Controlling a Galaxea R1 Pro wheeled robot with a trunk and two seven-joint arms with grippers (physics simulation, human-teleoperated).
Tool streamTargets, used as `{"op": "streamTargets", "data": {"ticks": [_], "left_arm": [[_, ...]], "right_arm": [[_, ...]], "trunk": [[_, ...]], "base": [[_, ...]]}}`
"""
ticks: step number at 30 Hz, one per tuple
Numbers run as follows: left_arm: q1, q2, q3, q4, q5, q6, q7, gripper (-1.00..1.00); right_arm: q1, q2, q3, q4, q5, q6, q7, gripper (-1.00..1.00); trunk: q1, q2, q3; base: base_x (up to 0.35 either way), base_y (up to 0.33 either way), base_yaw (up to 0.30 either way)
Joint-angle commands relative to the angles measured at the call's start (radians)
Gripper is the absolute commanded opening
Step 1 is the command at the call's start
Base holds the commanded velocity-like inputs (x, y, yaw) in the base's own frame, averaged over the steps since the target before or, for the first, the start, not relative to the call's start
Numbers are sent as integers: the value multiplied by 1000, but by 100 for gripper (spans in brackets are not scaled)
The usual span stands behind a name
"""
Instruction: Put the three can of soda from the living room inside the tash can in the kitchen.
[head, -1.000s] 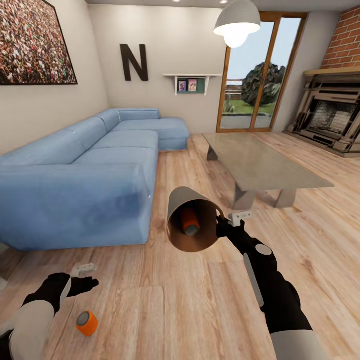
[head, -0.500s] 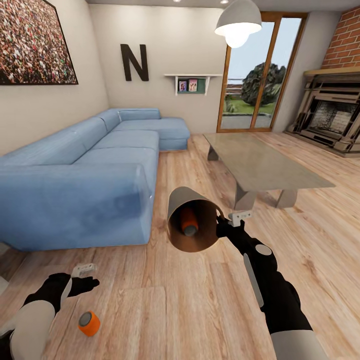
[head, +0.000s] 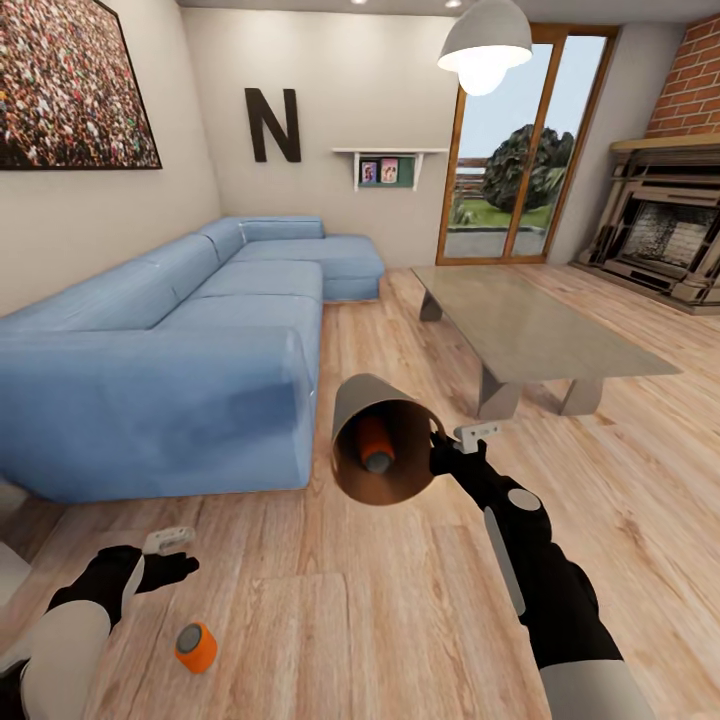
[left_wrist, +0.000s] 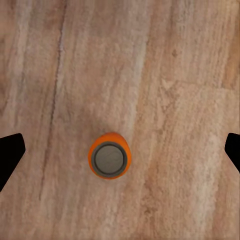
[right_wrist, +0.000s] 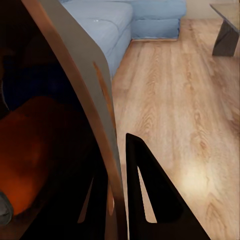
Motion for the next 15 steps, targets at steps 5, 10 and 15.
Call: {"op": "streamTargets", "data": {"ticks": [5, 10, 15], "left_arm": [[0, -1, 0, -4, -1, -3, 1, 100], [0, -1, 0, 1, -1, -4, 1, 100], [0, -2, 0, 3, -2, -4, 1, 100]], "right_arm": [[0, 0, 10, -2, -8, 0, 0, -100], [0, 0, 12, -2, -7, -1, -2, -100], [0, 0, 13, -2, -7, -1, -2, -100]], "trunk": [[0, 0, 0], [0, 0, 0], [0, 0, 0]], "base": [[0, 8, 0], [64, 2, 0], [157, 1, 0]]}}
